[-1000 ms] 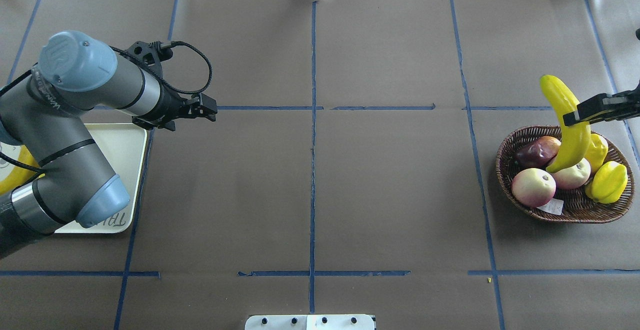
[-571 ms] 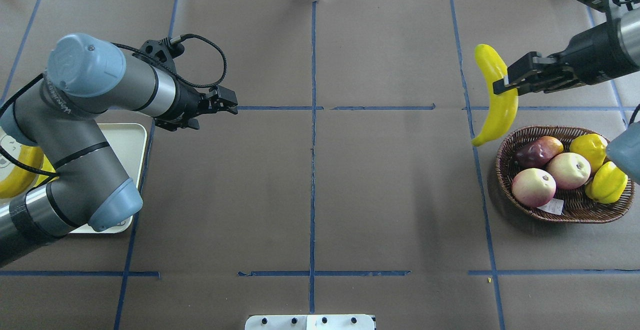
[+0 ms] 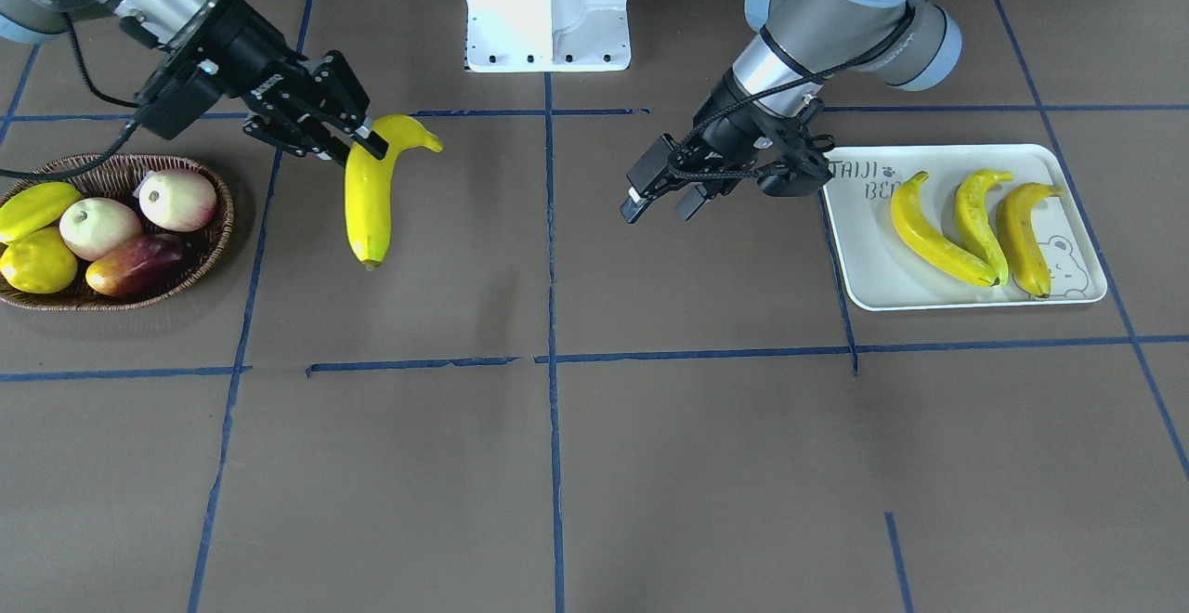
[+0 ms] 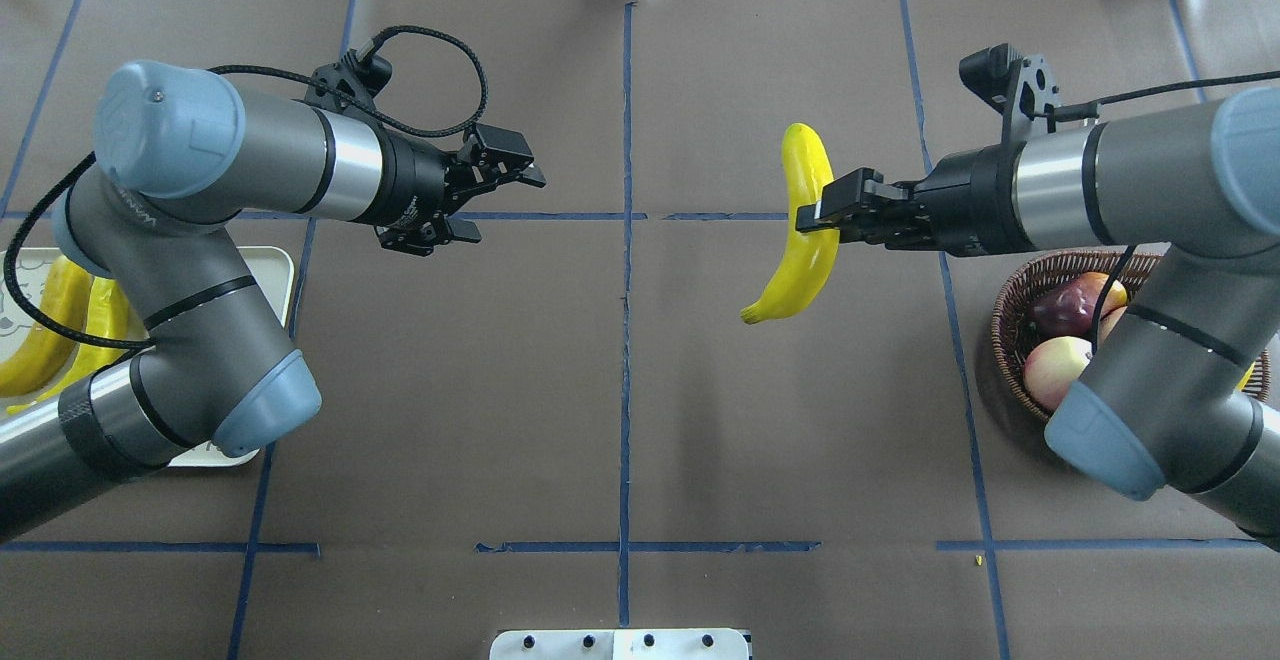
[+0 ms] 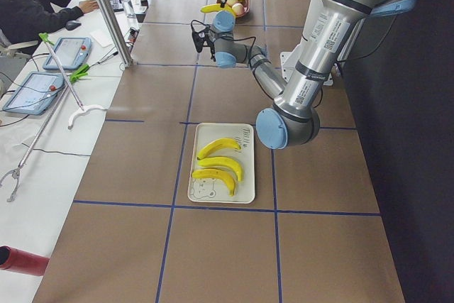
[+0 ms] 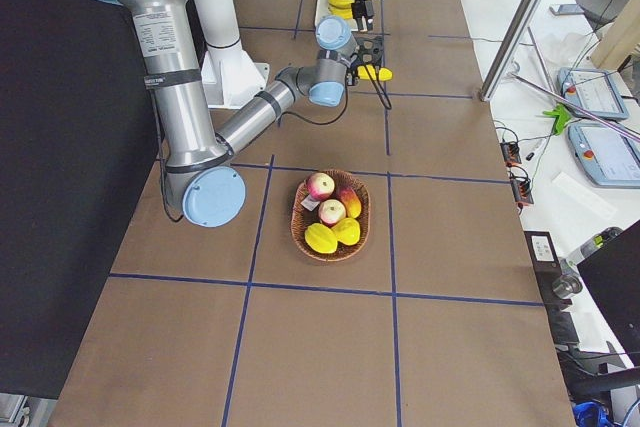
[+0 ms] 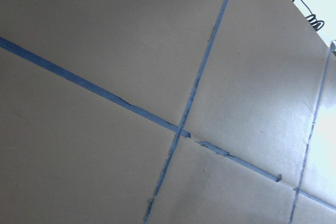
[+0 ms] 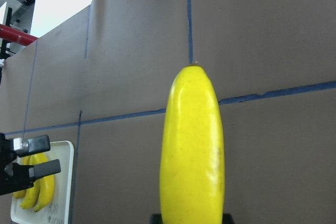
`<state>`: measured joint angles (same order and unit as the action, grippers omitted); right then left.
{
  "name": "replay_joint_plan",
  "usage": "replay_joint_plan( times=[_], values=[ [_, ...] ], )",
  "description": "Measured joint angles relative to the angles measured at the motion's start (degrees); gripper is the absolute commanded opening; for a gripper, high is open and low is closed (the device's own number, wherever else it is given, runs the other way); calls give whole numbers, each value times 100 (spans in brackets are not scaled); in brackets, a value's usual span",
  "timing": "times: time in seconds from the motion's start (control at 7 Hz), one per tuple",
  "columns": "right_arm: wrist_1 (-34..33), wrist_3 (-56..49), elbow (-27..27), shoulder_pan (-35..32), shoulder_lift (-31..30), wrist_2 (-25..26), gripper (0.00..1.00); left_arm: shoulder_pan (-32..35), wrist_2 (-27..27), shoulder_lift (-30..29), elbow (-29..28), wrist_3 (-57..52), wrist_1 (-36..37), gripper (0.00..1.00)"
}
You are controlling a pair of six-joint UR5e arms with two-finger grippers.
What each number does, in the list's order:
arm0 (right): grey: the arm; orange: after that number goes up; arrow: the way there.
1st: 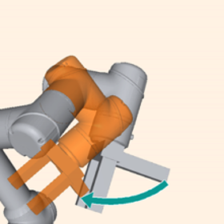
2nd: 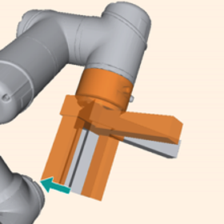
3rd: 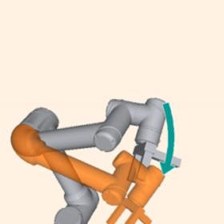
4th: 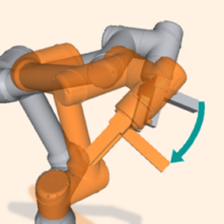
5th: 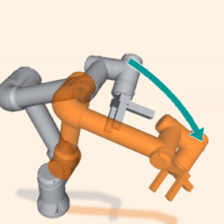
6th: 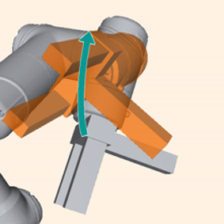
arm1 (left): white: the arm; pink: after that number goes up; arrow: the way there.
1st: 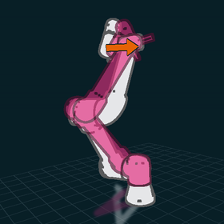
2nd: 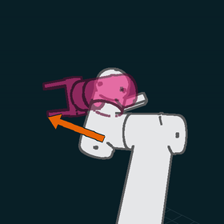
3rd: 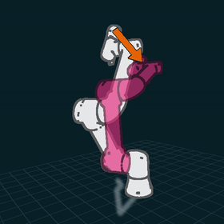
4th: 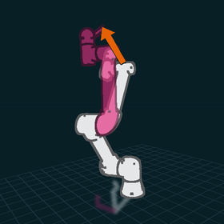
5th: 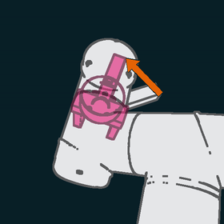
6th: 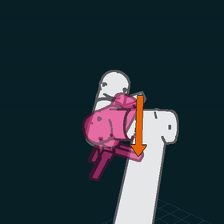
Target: Transfer all bananas from basket to plate
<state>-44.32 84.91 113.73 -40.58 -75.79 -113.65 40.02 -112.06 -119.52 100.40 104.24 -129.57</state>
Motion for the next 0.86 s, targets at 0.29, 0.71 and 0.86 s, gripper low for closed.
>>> replay_joint_plan(
  times=[0.29,0.71,0.86],
  values=[
    [166,171,5,670,132,792,2,-81,0,-431,-254,240,-151,99],
    [186,208,3,1124,252,1273,2,-181,0,-1186,-894,609,-369,99],
    [187,210,0,1172,284,1315,2,-266,34,-1294,-1045,696,-508,99]
  ],
)
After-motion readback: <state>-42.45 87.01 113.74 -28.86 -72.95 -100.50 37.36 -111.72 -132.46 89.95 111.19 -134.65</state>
